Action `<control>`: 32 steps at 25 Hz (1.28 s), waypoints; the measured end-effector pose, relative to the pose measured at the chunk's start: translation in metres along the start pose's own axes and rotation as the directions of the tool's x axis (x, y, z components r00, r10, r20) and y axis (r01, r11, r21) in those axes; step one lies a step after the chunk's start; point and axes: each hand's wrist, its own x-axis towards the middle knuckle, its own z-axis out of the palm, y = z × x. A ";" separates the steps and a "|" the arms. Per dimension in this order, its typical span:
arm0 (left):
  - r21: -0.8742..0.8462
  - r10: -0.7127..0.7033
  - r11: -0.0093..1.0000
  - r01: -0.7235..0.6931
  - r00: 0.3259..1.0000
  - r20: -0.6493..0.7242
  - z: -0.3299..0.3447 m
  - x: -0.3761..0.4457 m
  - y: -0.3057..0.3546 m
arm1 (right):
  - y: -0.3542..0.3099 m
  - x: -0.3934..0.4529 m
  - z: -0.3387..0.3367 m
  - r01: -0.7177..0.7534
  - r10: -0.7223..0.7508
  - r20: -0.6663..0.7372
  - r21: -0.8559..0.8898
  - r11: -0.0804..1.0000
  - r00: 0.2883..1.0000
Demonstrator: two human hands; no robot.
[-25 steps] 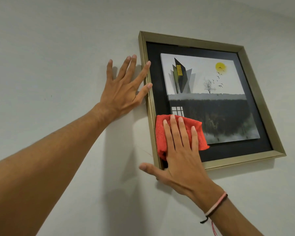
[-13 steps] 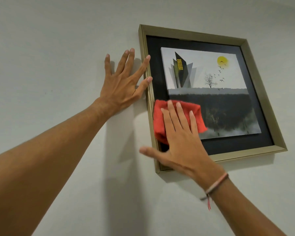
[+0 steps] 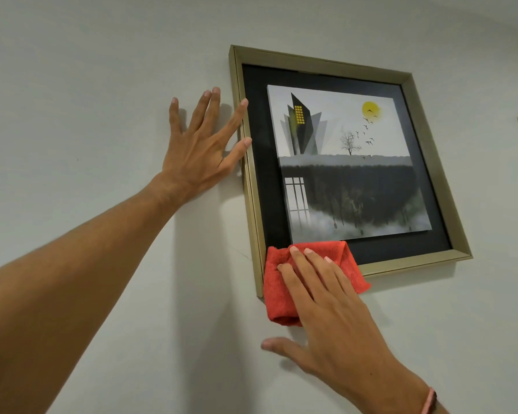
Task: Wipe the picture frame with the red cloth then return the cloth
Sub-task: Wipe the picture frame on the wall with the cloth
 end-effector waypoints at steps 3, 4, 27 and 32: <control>0.011 -0.007 1.000 0.007 1.000 -0.001 0.000 -0.001 0.001 | 0.007 0.005 -0.009 -0.012 0.011 -0.043 -0.031 0.999 0.999; 0.011 -0.003 1.000 0.003 1.000 0.001 -0.001 -0.001 0.001 | 0.009 0.004 -0.010 -0.008 0.006 -0.040 -0.050 0.999 0.999; -0.812 -0.180 0.094 0.576 0.812 0.555 -0.118 -0.258 0.069 | -0.043 -0.070 -0.069 -0.361 0.252 0.375 0.927 -0.104 0.892; -0.678 0.023 -0.099 0.728 0.683 0.730 -0.179 -0.315 0.058 | -0.112 -0.089 -0.079 -0.380 0.176 0.422 0.896 -0.231 0.889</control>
